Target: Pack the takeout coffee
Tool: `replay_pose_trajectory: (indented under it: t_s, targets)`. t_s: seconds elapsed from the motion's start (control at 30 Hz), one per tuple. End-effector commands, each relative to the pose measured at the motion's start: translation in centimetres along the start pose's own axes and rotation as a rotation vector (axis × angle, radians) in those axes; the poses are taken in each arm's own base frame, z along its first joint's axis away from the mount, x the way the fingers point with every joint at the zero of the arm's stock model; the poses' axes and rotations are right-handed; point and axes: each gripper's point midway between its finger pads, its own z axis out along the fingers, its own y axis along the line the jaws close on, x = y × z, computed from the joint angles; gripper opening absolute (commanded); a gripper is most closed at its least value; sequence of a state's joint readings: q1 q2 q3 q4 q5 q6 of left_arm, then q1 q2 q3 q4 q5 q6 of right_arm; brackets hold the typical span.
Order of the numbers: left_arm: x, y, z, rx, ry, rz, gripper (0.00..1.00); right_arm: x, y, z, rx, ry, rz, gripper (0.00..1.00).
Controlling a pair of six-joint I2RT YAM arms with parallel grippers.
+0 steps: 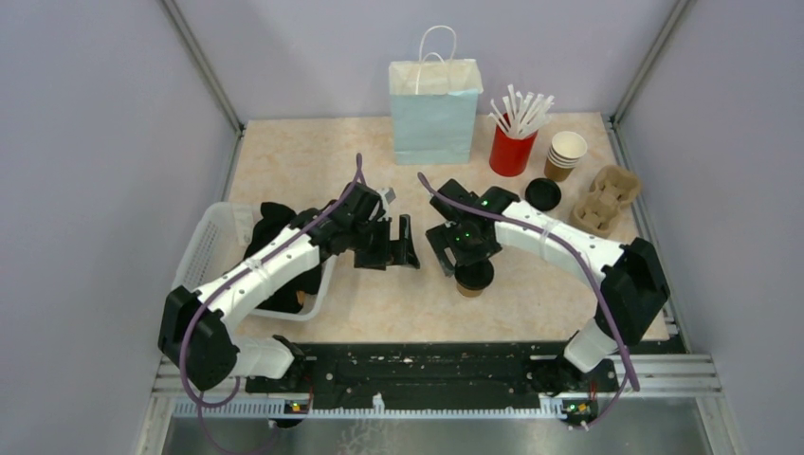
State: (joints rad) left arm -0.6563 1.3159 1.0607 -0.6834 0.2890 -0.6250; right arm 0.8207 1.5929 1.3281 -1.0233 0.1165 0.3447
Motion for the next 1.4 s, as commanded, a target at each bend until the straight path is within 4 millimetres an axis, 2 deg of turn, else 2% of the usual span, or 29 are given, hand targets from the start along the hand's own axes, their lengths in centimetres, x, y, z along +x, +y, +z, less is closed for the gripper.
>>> replay_pose_trajectory:
  t_s: [0.0,0.13,0.3,0.43,0.6,1.13,1.37]
  targets:
    - [-1.2,-0.7,-0.7,0.016,-0.039,0.031,0.98,-0.3,0.4,-1.1,0.005,-0.035,0.005,0.84]
    - [-1.2,-0.7,-0.6,0.016,-0.036,0.035,0.99,-0.4,-0.1,-1.9,0.022,-0.056,0.026,0.86]
    - [-1.1,-0.6,-0.4,0.018,-0.028,0.037,0.99,0.4,-0.7,-1.7,0.05,-0.046,0.045,0.87]
    - [-1.0,-0.4,-0.3,0.013,-0.023,0.037,0.98,0.6,-1.3,-2.3,0.067,-0.065,0.066,0.89]
    - [-0.9,-0.5,-0.1,0.022,-0.015,0.037,0.98,1.6,-2.5,-1.5,0.079,-0.037,0.101,0.92]
    - [-1.1,-0.6,0.1,0.032,-0.006,0.044,0.98,2.2,-2.5,0.0,0.039,-0.012,0.117,0.94]
    - [-1.1,-0.6,0.2,0.036,-0.003,0.042,0.98,2.2,-3.6,-0.1,0.069,-0.028,0.147,0.88]
